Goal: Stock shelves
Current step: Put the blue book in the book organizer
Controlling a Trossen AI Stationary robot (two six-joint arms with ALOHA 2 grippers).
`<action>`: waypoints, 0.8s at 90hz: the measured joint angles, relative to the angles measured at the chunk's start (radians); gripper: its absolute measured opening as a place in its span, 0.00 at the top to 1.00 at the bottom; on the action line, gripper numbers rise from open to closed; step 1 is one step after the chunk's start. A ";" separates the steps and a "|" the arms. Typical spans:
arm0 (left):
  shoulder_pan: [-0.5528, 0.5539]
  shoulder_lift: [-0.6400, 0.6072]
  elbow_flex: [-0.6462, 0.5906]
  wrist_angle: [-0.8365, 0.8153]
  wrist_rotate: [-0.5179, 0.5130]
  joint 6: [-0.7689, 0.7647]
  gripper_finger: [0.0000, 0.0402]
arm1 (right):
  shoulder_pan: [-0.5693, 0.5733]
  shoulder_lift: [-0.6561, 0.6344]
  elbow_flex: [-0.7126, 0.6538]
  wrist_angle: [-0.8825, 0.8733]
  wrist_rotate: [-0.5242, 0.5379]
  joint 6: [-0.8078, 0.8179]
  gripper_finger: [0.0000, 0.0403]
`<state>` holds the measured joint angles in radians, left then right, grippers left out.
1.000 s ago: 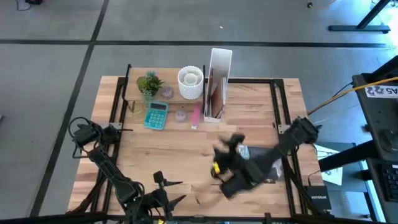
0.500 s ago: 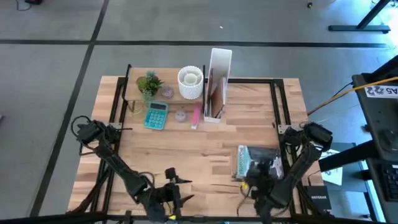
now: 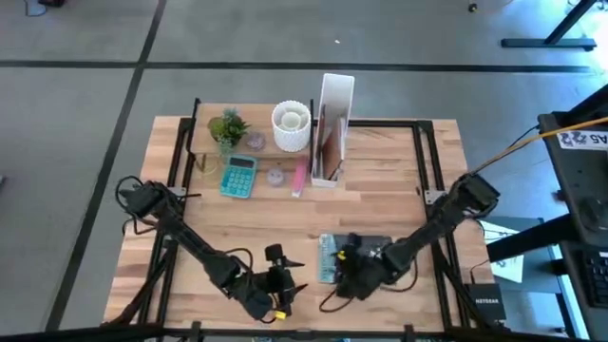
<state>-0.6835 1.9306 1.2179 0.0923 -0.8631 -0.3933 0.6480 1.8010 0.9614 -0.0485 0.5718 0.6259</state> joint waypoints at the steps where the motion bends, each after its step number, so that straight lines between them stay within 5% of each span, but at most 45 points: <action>1: 0.001 0.002 0.000 -0.001 0.000 0.000 0.41 | -0.003 -0.003 0.008 0.000 0.002 -0.017 0.53; 19: 0.038 0.025 0.000 0.024 0.033 0.012 0.41 | 0.033 -0.014 0.163 -0.158 -0.115 -0.223 0.53; 36: 0.167 0.025 0.000 0.087 0.228 0.079 0.41 | 0.157 0.045 0.183 -0.329 -0.173 -0.237 0.53; 58: 0.336 0.110 0.000 0.219 0.570 0.163 0.41 | 0.266 0.172 0.182 -0.391 0.097 -0.132 0.53; 72: 0.391 0.190 0.001 0.254 0.704 0.125 0.41 | 0.260 0.226 0.183 -0.397 0.209 -0.114 0.53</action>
<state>-0.2920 2.1209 1.2186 0.3462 -0.1595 -0.2681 0.9082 2.0267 1.1448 -0.4459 0.7805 0.5119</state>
